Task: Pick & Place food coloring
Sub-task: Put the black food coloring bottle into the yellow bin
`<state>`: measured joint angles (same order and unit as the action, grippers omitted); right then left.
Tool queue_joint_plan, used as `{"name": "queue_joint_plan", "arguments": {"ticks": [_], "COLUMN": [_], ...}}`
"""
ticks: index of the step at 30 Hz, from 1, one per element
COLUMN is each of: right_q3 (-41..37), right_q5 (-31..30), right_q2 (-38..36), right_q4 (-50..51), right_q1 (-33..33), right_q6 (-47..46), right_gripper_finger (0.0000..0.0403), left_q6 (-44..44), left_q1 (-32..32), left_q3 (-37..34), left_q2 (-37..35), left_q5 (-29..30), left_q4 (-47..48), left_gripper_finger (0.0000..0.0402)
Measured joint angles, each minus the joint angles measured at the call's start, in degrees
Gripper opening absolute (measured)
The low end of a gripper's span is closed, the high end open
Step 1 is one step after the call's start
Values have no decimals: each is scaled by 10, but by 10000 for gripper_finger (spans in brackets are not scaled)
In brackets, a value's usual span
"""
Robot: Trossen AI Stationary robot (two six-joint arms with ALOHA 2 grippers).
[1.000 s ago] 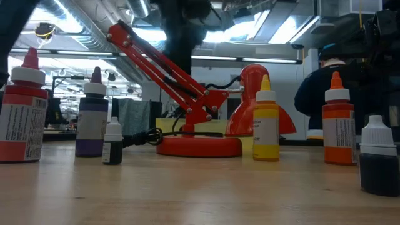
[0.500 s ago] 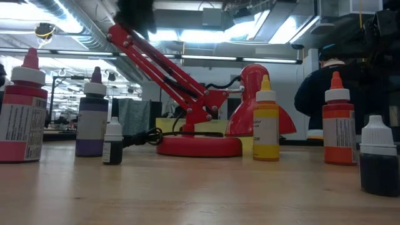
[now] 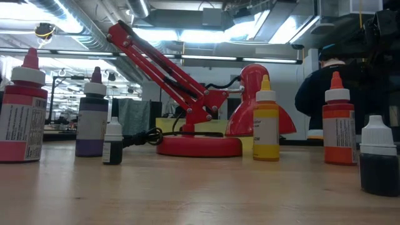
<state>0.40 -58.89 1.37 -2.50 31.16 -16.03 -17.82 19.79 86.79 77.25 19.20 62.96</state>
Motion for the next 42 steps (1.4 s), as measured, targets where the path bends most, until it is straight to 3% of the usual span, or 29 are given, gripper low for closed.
{"name": "queue_joint_plan", "arguments": {"ticks": [5, 11, 16, 23, 27, 42], "right_q3": [0, 0, 0, 0, 0, 0], "right_q5": [0, 0, 0, 0, 0, 0], "right_q2": [0, 0, 0, 0, 0, 0], "right_q4": [0, 0, 0, 0, 0, 0], "right_q1": [0, 0, 0, 0, 0, 0], "right_q6": [0, 0, 0, 0, 0, 0], "right_gripper_finger": [347, 347, 347, 347, 347, 347], "left_q6": [2, 29, 99, 162, 167, 173], "left_q1": [78, 110, 108, 73, 57, 54], "left_q3": [75, 144, 144, 144, 144, 83], "left_q2": [85, 165, 226, 298, 335, 380], "left_q5": [21, 5, -60, -69, -101, -115], "left_q4": [79, 146, 148, 134, 106, 43], "left_gripper_finger": [185, 185, 185, 184, 184, 184]}}
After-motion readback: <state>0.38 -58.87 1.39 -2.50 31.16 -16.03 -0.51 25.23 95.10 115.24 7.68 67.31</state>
